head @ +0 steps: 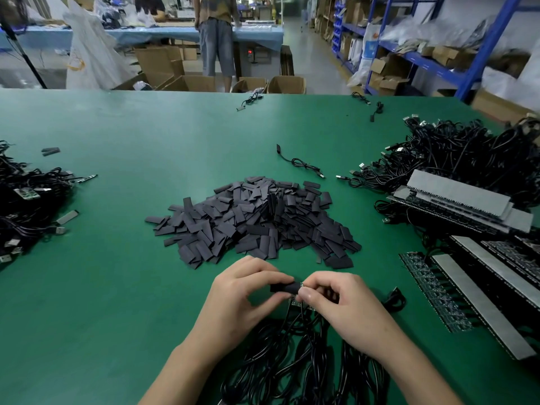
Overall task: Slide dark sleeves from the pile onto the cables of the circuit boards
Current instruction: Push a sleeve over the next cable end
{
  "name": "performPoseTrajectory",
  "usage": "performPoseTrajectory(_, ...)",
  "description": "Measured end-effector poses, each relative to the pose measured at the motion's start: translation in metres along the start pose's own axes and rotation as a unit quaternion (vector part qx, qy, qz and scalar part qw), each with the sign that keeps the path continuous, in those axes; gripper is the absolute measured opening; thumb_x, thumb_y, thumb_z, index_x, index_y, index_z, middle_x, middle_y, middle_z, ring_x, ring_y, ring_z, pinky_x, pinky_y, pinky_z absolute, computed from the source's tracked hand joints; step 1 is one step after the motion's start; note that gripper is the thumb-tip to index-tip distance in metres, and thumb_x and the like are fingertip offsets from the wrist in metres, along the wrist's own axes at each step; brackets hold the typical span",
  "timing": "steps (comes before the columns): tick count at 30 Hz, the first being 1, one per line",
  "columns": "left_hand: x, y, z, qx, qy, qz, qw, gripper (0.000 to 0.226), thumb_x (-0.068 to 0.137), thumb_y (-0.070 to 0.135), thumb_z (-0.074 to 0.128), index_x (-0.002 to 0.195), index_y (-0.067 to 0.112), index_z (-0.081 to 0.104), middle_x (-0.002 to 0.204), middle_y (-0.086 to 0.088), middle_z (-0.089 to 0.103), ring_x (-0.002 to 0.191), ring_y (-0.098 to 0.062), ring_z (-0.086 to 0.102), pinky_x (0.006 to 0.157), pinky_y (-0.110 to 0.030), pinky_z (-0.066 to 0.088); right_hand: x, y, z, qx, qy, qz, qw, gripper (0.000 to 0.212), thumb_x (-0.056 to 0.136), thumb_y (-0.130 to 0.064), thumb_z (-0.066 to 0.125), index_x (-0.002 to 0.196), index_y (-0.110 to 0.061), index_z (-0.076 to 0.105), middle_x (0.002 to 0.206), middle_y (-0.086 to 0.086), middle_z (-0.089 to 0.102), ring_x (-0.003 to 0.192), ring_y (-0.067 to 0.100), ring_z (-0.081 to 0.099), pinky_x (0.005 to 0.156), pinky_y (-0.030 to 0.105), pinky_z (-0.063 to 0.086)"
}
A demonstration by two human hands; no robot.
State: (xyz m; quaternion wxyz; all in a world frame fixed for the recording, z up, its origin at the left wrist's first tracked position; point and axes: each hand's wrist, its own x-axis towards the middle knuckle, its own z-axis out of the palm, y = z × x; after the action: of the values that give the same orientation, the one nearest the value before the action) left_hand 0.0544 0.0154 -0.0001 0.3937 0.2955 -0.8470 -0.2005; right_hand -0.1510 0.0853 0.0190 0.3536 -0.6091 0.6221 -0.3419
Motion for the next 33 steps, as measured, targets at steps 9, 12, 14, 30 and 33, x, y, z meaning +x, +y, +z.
performPoseTrajectory(9, 0.000, -0.004, 0.000, -0.011, 0.035, 0.010, 0.999, 0.020, 0.089, 0.031, 0.078, 0.105, 0.020, 0.080, 0.098, 0.013, 0.070, 0.092, -0.009, 0.066, 0.080, -0.030, 0.054, -0.001, -0.003, -0.011, 0.012, 0.014, -0.009, 1.000, 0.017, 0.096, -0.032, 0.070, 0.079, -0.035, 0.072, 0.070, -0.005, 0.066, 0.061, 0.003, 0.054, 0.059, 0.023, 0.043)
performPoseTrajectory(12, -0.001, -0.004, 0.000, -0.016, 0.030, 0.003, 0.999, 0.021, 0.089, 0.032, 0.077, 0.105, 0.019, 0.080, 0.097, 0.012, 0.070, 0.092, -0.008, 0.065, 0.080, -0.030, 0.054, -0.001, -0.002, -0.009, 0.008, 0.018, -0.009, 1.000, 0.017, 0.096, -0.032, 0.071, 0.079, -0.035, 0.072, 0.073, -0.002, 0.067, 0.063, 0.008, 0.055, 0.062, 0.026, 0.045)
performPoseTrajectory(14, -0.001, -0.003, 0.000, -0.020, 0.025, 0.003, 0.999, 0.020, 0.089, 0.032, 0.077, 0.104, 0.020, 0.080, 0.096, 0.013, 0.069, 0.091, -0.007, 0.065, 0.079, -0.029, 0.054, 0.000, -0.002, -0.007, 0.007, 0.015, -0.007, 1.000, 0.017, 0.096, -0.032, 0.070, 0.079, -0.035, 0.072, 0.070, -0.005, 0.065, 0.060, 0.003, 0.052, 0.060, 0.021, 0.043)
performPoseTrajectory(30, 0.000, 0.000, 0.003, -0.027, 0.052, -0.012, 0.998, 0.027, 0.086, 0.032, 0.081, 0.111, 0.021, 0.079, 0.102, 0.013, 0.070, 0.095, -0.011, 0.065, 0.083, -0.027, 0.052, 0.000, 0.001, -0.007, 0.023, 0.010, -0.014, 1.000, 0.015, 0.098, -0.034, 0.068, 0.086, -0.038, 0.076, 0.074, -0.011, 0.070, 0.068, 0.007, 0.062, 0.068, 0.030, 0.049)
performPoseTrajectory(33, 0.000, -0.002, 0.001, -0.042, 0.082, -0.048, 0.995, 0.035, 0.082, 0.029, 0.083, 0.116, 0.023, 0.077, 0.104, 0.013, 0.070, 0.092, -0.011, 0.065, 0.079, -0.023, 0.050, 0.000, 0.002, -0.008, 0.039, 0.019, -0.014, 0.999, 0.014, 0.099, -0.036, 0.066, 0.089, -0.037, 0.077, 0.074, -0.002, 0.068, 0.069, 0.020, 0.061, 0.067, 0.041, 0.049)
